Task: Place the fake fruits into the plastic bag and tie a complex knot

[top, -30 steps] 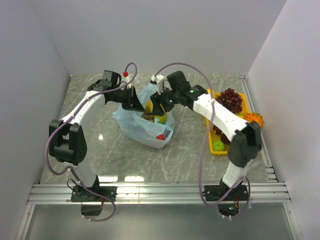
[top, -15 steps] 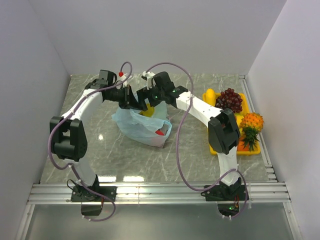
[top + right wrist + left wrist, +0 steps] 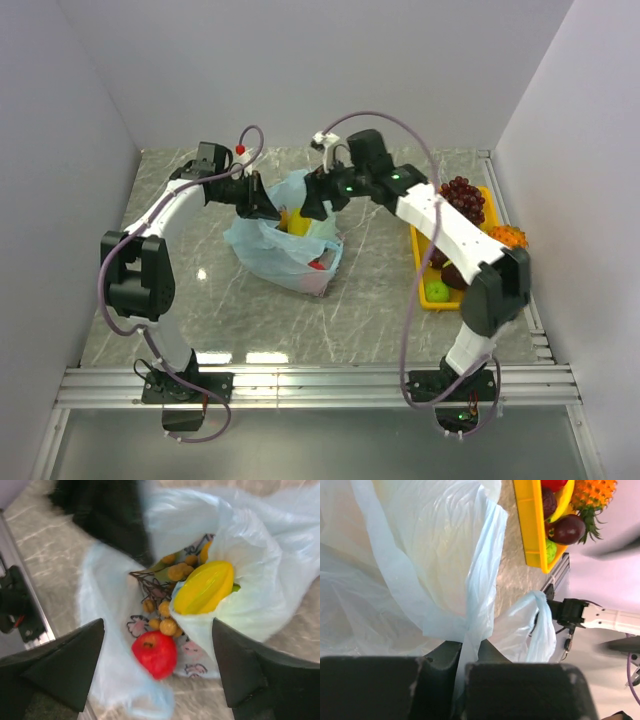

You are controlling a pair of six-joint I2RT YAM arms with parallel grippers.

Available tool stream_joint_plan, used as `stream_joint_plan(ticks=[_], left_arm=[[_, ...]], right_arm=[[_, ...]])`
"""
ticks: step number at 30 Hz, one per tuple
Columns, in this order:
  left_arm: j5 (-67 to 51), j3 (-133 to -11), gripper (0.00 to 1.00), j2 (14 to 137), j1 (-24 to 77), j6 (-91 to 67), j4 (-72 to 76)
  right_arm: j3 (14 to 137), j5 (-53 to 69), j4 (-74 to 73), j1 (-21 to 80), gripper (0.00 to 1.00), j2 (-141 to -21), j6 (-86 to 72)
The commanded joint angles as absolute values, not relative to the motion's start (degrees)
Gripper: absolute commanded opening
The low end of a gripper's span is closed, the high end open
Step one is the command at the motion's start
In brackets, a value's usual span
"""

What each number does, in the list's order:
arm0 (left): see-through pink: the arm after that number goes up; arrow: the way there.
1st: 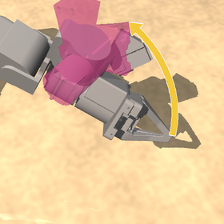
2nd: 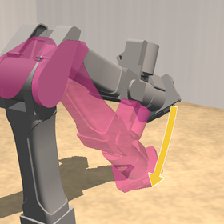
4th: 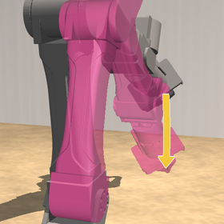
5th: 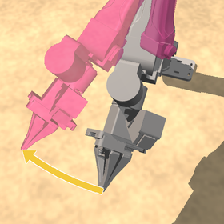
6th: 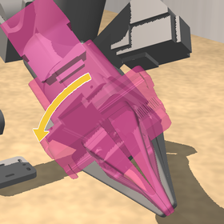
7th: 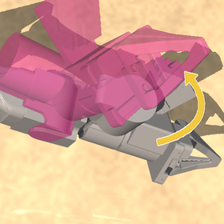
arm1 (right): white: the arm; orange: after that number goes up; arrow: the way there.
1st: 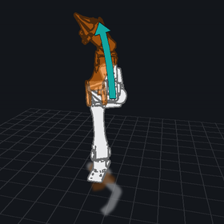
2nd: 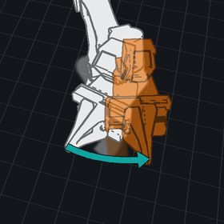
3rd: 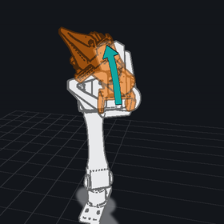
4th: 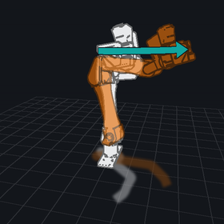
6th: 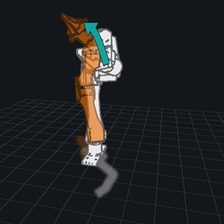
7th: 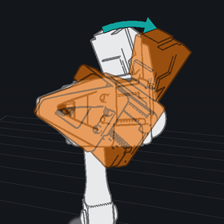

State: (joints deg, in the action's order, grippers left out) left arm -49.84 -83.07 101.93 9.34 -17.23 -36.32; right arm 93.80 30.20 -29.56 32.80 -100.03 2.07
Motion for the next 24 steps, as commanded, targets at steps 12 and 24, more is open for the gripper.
stream_joint_plan(ticks=[12, 24], left_arm=[[-53.1, -76.2, 0.01, 97.1, 9.0, -11.9, -30.0], [-52.4, -79.5, 0.00, 99.2, 8.6, -11.7, -32.8]], right_arm=[[95.1, 27.8, -33.4, 28.9, 0.81, -109.5, -1.7], [96.8, 39.9, -27.3, 28.7, 0.00, -110.4, -7.9]])
